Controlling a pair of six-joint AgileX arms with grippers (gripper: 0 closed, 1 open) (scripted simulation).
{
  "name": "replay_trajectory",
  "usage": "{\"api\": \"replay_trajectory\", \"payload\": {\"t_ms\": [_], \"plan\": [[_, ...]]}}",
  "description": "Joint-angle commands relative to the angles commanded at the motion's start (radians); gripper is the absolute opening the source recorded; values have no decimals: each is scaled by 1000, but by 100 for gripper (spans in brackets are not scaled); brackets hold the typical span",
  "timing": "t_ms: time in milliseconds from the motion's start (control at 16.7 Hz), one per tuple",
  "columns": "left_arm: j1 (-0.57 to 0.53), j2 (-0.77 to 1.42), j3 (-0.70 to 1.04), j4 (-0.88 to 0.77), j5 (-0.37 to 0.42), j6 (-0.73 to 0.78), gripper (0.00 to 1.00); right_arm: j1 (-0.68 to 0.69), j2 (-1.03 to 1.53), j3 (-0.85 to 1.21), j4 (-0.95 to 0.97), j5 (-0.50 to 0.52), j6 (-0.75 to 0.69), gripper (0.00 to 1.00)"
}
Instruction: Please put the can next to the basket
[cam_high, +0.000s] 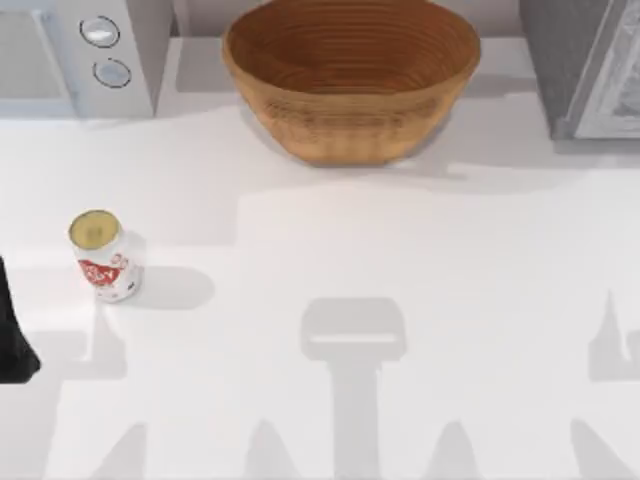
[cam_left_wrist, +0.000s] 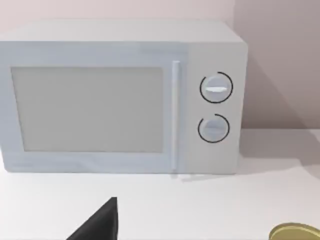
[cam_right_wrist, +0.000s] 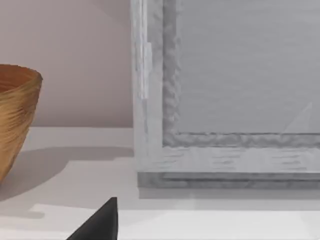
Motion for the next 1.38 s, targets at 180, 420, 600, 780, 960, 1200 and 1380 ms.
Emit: {"api": "replay_trajectory", "payload": {"t_ms": [180, 420, 600, 780, 960, 1200, 1380], "plan": [[-2, 10, 7, -6, 1, 3, 100, 0, 0, 0, 0, 0, 0, 100], [-21, 146, 105, -89, 8, 44, 100, 0, 0, 0, 0, 0, 0, 100], [-40, 330, 244, -202, 9, 101, 100, 0, 0, 0, 0, 0, 0, 100], [-61, 563, 427, -347, 7, 174, 100, 0, 0, 0, 0, 0, 0, 100], [-85, 824, 635, -511, 4, 257, 100, 0, 0, 0, 0, 0, 0, 100], [-118, 1185, 928, -739, 0, 373, 100, 0, 0, 0, 0, 0, 0, 100], [-142, 1439, 1140, -899, -2, 456, 100, 0, 0, 0, 0, 0, 0, 100]]}}
